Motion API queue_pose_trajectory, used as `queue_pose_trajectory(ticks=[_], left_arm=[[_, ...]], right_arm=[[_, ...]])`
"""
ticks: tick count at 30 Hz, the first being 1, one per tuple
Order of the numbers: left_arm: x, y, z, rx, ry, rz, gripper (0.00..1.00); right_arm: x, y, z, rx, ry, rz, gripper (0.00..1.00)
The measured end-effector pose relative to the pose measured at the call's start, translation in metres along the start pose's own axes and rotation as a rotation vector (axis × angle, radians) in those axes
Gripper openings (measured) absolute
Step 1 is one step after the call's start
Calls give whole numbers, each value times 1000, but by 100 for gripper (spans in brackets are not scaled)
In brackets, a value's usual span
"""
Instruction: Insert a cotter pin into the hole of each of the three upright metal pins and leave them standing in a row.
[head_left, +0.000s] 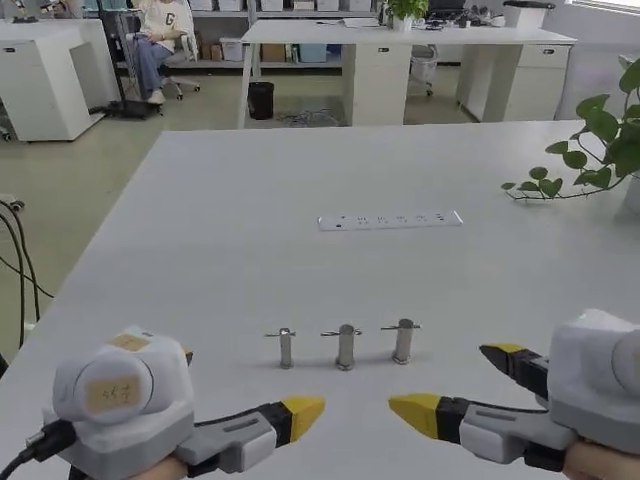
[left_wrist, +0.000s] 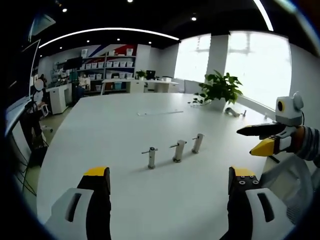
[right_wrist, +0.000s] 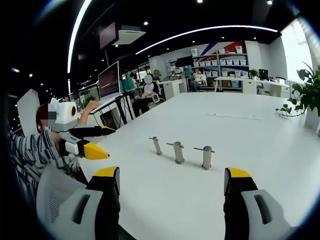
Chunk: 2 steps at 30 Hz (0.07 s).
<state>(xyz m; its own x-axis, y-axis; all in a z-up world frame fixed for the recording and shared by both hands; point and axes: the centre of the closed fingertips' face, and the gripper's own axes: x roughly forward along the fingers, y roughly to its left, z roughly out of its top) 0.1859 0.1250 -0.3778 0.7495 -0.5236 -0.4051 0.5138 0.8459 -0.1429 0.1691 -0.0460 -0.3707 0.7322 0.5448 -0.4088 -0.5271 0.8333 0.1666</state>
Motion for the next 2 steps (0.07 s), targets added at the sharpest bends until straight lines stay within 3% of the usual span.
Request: queue_pose_trajectory(ticks=[2], left_arm=[[0,0,0,-3,-7,0,97]], right_arm=[[2,1,-1,4,1,-2,84]])
